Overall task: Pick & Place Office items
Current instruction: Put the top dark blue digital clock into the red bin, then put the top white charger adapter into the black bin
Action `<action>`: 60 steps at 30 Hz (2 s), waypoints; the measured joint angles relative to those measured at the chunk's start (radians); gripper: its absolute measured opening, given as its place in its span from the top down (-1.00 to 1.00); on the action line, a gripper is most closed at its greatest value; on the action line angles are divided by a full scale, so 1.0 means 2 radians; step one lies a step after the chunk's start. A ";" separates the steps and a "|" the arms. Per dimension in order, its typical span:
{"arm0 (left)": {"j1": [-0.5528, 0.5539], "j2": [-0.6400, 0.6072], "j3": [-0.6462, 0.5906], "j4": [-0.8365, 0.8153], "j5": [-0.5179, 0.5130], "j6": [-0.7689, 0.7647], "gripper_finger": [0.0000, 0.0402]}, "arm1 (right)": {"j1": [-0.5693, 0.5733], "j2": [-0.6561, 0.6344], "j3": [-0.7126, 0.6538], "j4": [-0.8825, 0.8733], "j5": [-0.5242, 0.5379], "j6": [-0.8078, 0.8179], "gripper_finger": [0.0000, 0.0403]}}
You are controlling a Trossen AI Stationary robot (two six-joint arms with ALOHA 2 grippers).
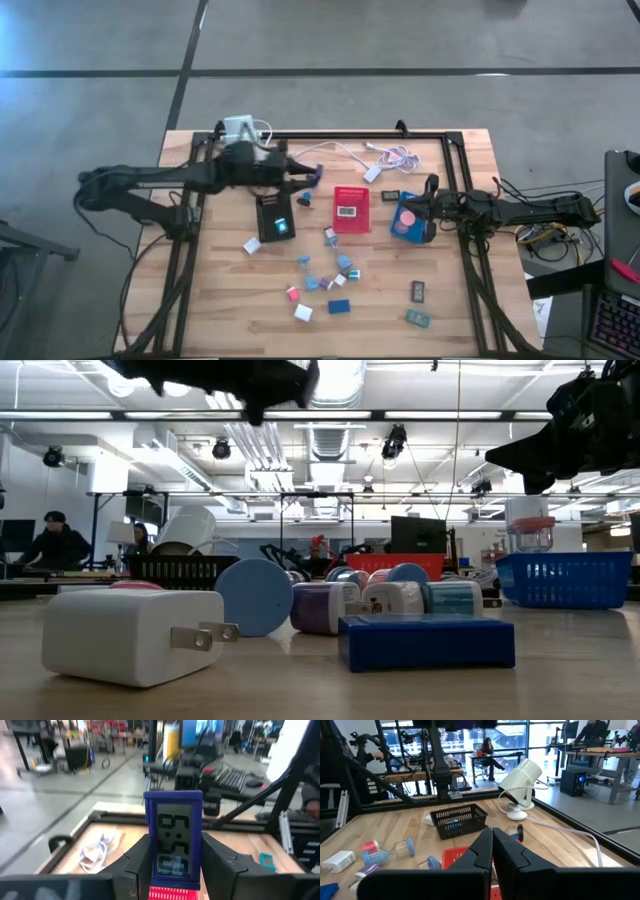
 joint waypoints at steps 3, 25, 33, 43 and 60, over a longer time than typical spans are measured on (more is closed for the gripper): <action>-0.001 0.060 0.028 -0.003 0.000 -0.007 0.34 | 0.000 0.000 0.000 0.000 0.000 -0.003 0.96; -0.027 0.366 0.251 -0.181 -0.027 0.018 0.34 | 0.000 0.000 0.000 -0.001 0.000 -0.005 0.96; -0.027 0.408 0.259 -0.190 -0.051 0.030 0.34 | 0.000 0.001 0.000 -0.002 0.000 -0.004 0.96; -0.027 0.418 0.259 -0.195 -0.053 0.046 0.34 | 0.000 0.001 0.000 -0.002 0.000 -0.003 0.96; -0.027 0.418 0.259 -0.197 -0.053 0.066 0.05 | 0.000 0.001 0.000 -0.003 0.000 0.000 0.96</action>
